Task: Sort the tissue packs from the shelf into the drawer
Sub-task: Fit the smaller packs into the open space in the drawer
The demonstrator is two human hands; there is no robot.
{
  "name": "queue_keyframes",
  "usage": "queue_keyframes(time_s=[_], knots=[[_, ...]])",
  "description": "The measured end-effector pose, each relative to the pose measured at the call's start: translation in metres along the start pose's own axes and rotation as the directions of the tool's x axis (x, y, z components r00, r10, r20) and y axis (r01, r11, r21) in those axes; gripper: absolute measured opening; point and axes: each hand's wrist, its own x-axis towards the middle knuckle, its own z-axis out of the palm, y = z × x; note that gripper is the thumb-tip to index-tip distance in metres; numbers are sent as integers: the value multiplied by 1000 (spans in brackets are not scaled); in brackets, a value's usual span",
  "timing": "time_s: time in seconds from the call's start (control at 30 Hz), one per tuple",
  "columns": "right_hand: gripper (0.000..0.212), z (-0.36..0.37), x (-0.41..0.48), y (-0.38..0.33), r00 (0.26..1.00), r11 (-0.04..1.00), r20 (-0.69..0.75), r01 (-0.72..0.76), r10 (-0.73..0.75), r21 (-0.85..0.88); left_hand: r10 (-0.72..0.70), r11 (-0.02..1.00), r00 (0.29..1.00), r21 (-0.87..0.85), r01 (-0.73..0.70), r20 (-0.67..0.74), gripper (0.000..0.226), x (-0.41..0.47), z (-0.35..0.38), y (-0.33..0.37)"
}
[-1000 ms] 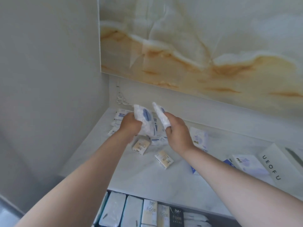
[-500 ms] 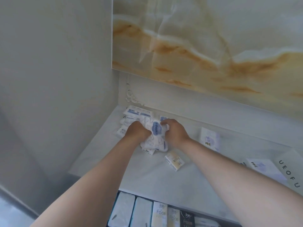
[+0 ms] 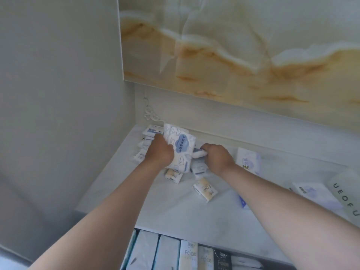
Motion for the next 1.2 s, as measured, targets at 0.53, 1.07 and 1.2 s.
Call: queue_keyframes(time_s=[0.53,1.07,1.2], knots=[[16,-99,-165,-3,872,989,-488,93,-27,111,236,954,967,-166,-250,-100,15,-113,-2,43],[24,-64,-302,47,959,892,-264,29,102,450,169,982,864,-158,-106,474,28,-251,77,39],[16,-49,-314,63,945,954,-326,75,25,290,162,981,787,-187,-60,596,29,-264,85,25]])
